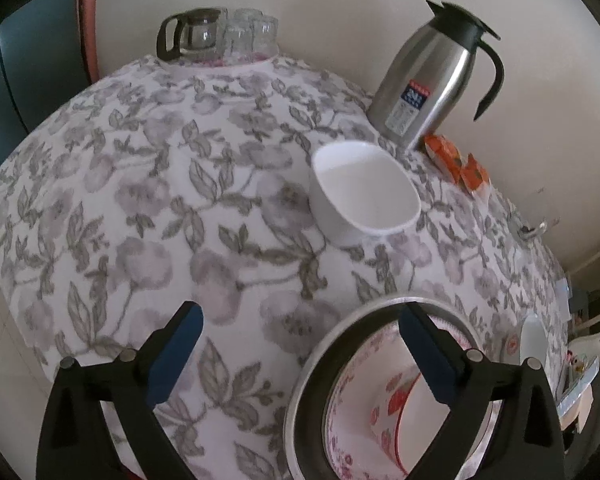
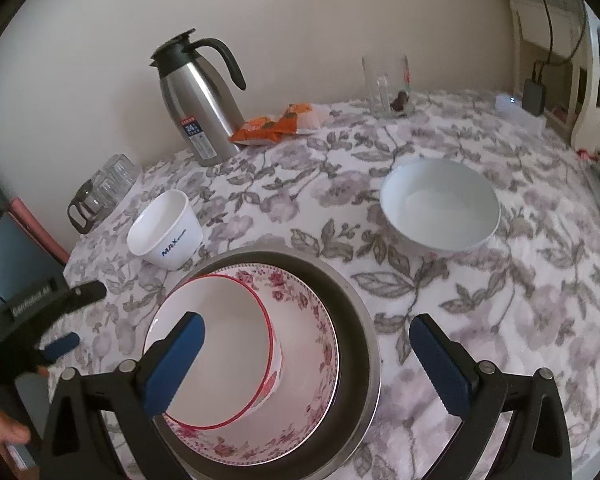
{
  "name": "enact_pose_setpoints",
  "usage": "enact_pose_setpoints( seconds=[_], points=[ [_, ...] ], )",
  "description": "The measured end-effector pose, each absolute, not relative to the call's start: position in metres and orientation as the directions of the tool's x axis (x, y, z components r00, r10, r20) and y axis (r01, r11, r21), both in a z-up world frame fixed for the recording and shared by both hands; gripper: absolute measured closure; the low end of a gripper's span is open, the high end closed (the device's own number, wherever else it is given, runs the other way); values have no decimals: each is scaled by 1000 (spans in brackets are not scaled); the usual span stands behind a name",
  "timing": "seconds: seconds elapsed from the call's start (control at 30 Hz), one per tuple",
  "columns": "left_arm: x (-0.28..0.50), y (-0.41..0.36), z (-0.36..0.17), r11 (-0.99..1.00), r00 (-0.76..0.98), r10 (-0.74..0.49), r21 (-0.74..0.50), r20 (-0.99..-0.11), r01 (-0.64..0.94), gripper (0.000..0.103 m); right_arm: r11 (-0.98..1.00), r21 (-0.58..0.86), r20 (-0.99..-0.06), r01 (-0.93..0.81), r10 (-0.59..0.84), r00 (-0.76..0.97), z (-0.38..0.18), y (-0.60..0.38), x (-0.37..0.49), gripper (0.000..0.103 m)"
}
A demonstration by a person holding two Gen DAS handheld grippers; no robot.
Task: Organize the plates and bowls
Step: 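Move both grippers toward the small white MAX bowl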
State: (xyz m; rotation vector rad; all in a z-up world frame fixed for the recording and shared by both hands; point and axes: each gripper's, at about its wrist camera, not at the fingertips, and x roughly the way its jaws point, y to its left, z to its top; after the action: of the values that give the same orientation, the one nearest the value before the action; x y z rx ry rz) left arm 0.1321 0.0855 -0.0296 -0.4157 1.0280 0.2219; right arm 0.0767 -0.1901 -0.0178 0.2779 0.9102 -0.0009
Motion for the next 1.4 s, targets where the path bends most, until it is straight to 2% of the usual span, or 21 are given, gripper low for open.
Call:
enact_pose_setpoints(
  seconds=[0.37,0.53,0.8,0.93,1.0,1.07,1.13,1.17,1.23,1.37,1.4],
  points=[
    [165,110,-14,872,564,-27,-295,-825,-390,4,983,169,-750,75,79,657,2,-176,86,0],
    [181,115,-20,883,520,-38,-272,-854,-383,4,987,154,-750,44,88,656,9,-165,92,0],
    [199,133,-31,875,481,-81,-293,-873,-385,4,977,193,-753,-88,205,625,42,-130,111,0],
    [208,147,-42,848,466,-125,-338,-876,-408,4,964,224,-790,-143,265,553,49,-113,140,0],
    [215,154,-46,829,472,-155,-374,-868,-416,4,955,248,-809,-160,295,508,49,-106,161,3],
    [222,155,-48,828,480,-168,-388,-861,-406,5,952,256,-827,-169,306,472,46,-101,179,15],
    [231,155,-52,828,484,-193,-406,-854,-387,6,951,259,-855,-172,308,417,38,-95,202,21],
    [235,155,-54,828,485,-201,-412,-851,-381,8,952,254,-867,-170,302,397,33,-92,211,25],
    [244,155,-61,823,482,-217,-424,-849,-377,18,956,244,-889,-166,289,356,23,-86,228,31],
    [260,150,-74,823,470,-246,-439,-848,-360,22,955,260,-911,-140,291,294,-2,-81,258,44],
    [264,148,-76,827,466,-247,-436,-849,-355,26,955,262,-913,-138,292,285,-7,-80,263,46]
  ],
)
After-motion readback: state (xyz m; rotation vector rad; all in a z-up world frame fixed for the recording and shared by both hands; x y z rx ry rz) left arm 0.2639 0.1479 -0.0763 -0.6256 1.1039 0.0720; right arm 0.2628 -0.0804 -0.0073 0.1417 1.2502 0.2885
